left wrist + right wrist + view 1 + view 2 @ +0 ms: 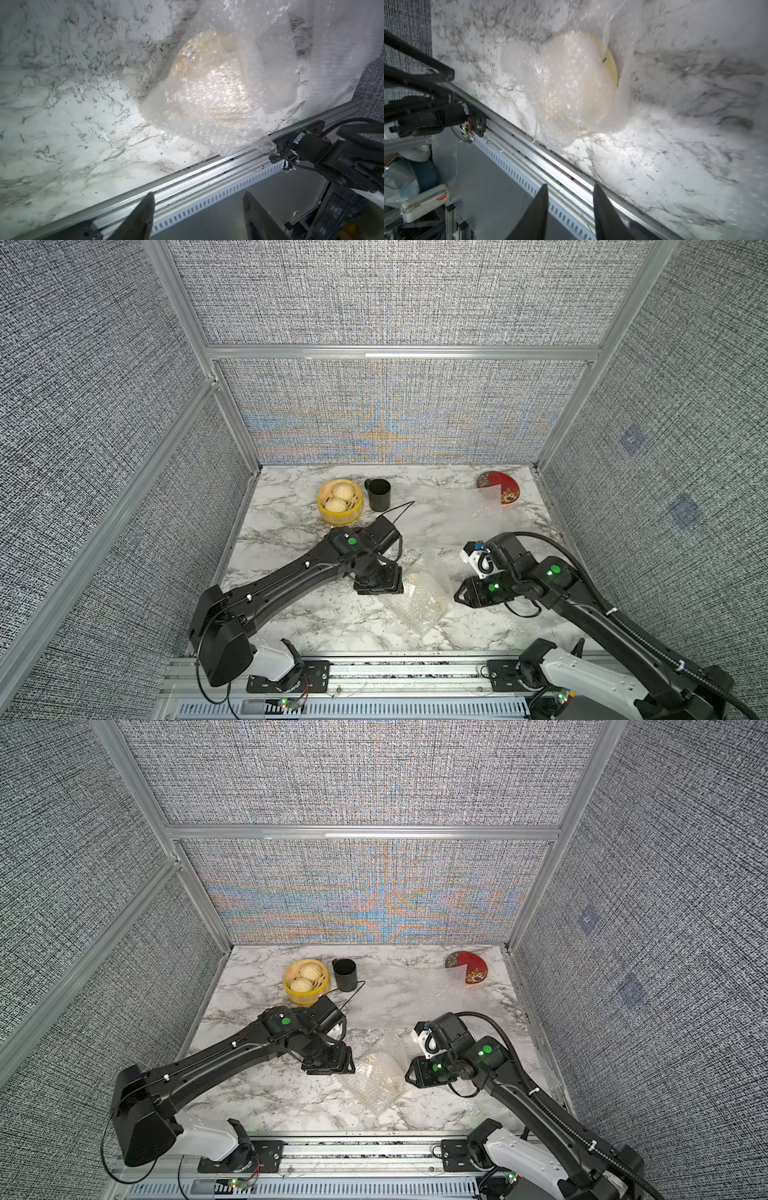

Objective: Unpack dinner plates from bubble wrap
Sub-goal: Unwrap the bubble wrap at the center of the board.

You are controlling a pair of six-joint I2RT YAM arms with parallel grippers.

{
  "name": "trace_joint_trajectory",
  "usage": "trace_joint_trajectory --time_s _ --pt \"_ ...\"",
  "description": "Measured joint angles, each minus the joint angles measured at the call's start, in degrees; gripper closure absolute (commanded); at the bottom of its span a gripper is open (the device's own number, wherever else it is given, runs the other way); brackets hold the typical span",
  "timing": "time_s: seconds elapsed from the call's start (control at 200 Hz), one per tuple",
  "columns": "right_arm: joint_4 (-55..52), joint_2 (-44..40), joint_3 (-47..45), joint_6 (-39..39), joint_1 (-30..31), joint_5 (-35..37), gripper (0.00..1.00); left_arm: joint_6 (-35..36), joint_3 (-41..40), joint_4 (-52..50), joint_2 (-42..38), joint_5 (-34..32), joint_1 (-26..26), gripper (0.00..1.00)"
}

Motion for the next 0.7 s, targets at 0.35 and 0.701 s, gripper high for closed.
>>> trace_joint_trajectory --time_s 0.35,0.701 --pt "13.6 6.2 -9.7 8.9 0.8 -2.7 0.80 -15.2 -17.7 12.2 -11.1 -0.1 0.2 0.17" --pt "24.5 13.0 -7.5 16.4 -6.4 8.1 0.76 -20.1 -22.2 18.7 -12.6 -0.3 0.3 0.16"
